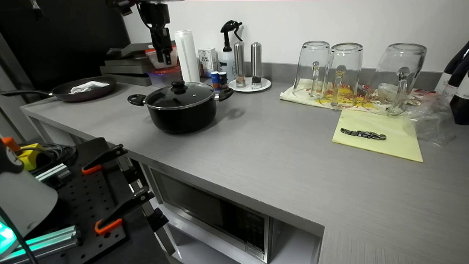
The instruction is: Remove the glass lid from the black pot.
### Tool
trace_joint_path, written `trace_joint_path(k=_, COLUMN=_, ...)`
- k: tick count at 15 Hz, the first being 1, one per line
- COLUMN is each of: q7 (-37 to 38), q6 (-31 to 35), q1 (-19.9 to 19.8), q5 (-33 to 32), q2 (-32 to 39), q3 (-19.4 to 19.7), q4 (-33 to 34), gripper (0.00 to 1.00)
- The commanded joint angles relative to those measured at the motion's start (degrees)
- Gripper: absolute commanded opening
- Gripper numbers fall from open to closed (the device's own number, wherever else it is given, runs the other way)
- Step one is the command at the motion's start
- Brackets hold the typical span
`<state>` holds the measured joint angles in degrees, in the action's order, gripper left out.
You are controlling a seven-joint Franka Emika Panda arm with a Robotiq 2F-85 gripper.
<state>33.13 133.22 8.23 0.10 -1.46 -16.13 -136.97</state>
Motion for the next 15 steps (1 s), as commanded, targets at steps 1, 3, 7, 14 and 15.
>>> trace_joint_path(k=1, q7=4.56, q6=1.71, q1=1.53, q5=-4.84, q2=6.79, q3=1.66, q4=4.49, gripper=1.0)
trace_joint_path(k=3, q7=5.22, q6=2.06, q1=2.36, q5=-5.6, q2=9.01, q3=2.68, q4=5.72, gripper=1.0)
trace_joint_path(k=7, q7=5.13, q6=2.2, q1=3.75, q5=-5.49, q2=12.47, q3=4.54, q4=7.89, gripper=1.0)
trace_joint_path(k=14, q7=4.48, q6=2.02, q1=5.57, q5=-4.48, q2=15.12, q3=6.4, q4=9.34, gripper=1.0)
trace_joint_path(k=15, q7=4.35, q6=1.92, q1=5.7, q5=-4.32, q2=15.18, q3=6.53, q4=9.37, gripper=1.0)
